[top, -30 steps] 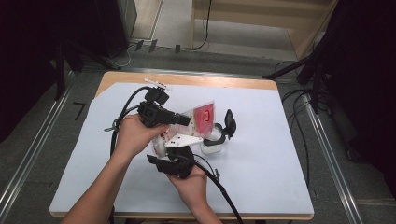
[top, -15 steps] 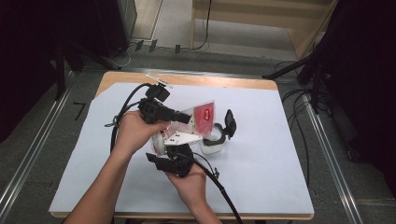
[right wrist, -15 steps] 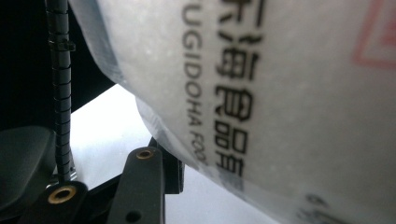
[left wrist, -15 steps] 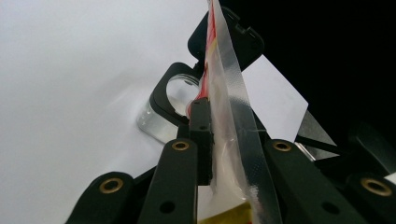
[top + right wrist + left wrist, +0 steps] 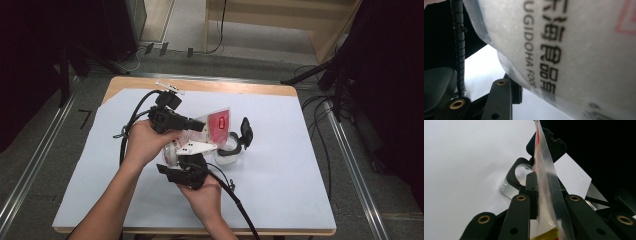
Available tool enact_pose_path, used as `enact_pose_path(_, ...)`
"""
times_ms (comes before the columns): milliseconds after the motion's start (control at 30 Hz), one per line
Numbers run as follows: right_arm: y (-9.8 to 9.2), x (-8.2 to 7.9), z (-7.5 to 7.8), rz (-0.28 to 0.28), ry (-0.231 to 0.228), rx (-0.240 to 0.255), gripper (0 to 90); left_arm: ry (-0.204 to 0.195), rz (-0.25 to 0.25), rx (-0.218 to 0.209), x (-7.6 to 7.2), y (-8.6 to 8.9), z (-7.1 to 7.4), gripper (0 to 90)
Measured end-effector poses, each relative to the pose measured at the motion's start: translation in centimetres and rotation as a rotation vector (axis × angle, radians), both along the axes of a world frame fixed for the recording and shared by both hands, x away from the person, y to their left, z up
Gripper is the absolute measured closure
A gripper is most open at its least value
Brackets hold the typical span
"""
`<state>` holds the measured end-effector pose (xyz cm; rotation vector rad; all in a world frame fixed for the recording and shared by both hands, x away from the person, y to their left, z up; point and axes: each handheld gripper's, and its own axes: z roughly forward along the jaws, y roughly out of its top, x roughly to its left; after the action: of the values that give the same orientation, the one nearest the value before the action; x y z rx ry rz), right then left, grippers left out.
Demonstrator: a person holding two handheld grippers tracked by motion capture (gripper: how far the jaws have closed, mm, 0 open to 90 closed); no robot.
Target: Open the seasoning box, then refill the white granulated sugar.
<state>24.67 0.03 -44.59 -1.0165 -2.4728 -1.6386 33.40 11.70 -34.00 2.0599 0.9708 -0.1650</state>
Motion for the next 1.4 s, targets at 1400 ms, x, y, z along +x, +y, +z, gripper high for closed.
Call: enact_pose_path(1400, 0.23, 0.54, 0.59, -0.010, -0.006, 0.002, 62.8, -0.053, 0.020, 0.001, 0.16, -0.15, 0.60, 81.3)
